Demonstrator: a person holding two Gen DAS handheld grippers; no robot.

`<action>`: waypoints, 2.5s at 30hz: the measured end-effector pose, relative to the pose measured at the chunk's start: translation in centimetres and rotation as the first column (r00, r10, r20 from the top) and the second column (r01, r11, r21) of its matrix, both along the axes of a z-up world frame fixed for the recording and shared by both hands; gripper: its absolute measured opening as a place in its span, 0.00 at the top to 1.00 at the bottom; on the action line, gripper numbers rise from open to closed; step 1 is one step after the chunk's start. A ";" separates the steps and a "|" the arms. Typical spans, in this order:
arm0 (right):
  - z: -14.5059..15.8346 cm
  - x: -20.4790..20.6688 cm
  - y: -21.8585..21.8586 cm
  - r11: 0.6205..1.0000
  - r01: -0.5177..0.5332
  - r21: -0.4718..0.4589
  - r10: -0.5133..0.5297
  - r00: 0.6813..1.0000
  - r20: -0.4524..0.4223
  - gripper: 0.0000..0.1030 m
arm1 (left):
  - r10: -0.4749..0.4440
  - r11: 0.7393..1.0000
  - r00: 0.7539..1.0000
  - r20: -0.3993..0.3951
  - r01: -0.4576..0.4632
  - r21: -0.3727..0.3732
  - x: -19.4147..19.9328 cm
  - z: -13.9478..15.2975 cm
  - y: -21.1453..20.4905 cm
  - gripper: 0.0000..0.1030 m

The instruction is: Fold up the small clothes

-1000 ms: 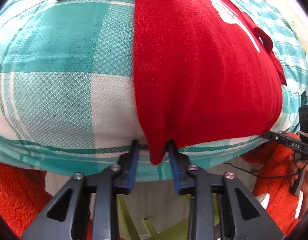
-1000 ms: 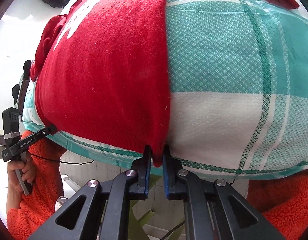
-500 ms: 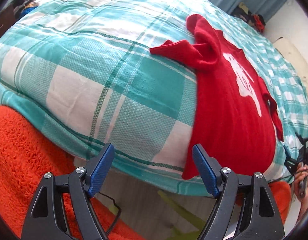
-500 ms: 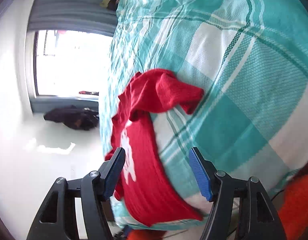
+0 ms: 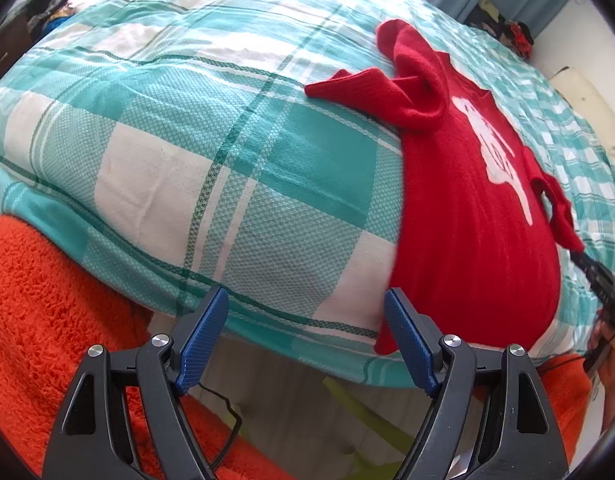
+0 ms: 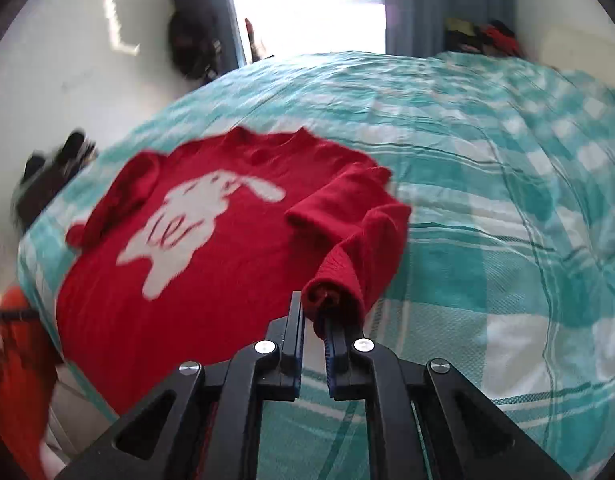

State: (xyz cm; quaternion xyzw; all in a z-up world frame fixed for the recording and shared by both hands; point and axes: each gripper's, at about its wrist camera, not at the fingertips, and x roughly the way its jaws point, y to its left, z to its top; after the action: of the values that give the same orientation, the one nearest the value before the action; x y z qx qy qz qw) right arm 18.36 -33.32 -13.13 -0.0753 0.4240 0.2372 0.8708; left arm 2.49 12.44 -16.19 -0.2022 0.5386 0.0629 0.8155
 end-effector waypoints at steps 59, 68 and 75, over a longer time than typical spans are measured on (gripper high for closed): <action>-11.0 6.1 -33.9 0.242 0.825 0.511 -0.566 0.548 -0.616 0.44 | -0.023 0.995 0.994 -0.104 0.033 0.093 1.3 -1.3 -1.9 0.21; -9.2 8.6 -34.8 0.267 0.753 0.602 -0.504 0.641 -0.579 0.46 | -0.025 0.993 0.993 -0.119 0.039 0.113 2.0 -1.5 -2.4 0.21; -10.1 10.5 -35.0 0.456 0.817 0.354 -0.533 0.569 -0.626 0.69 | -0.039 0.990 0.989 -0.141 0.058 0.129 2.8 -1.9 -3.1 0.21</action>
State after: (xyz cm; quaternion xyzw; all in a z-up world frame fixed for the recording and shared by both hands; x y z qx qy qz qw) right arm 28.85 -68.37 -23.25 0.4449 0.4945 -0.0073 0.7467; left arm 5.25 9.30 -18.10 -0.1296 0.5932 0.0924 0.7892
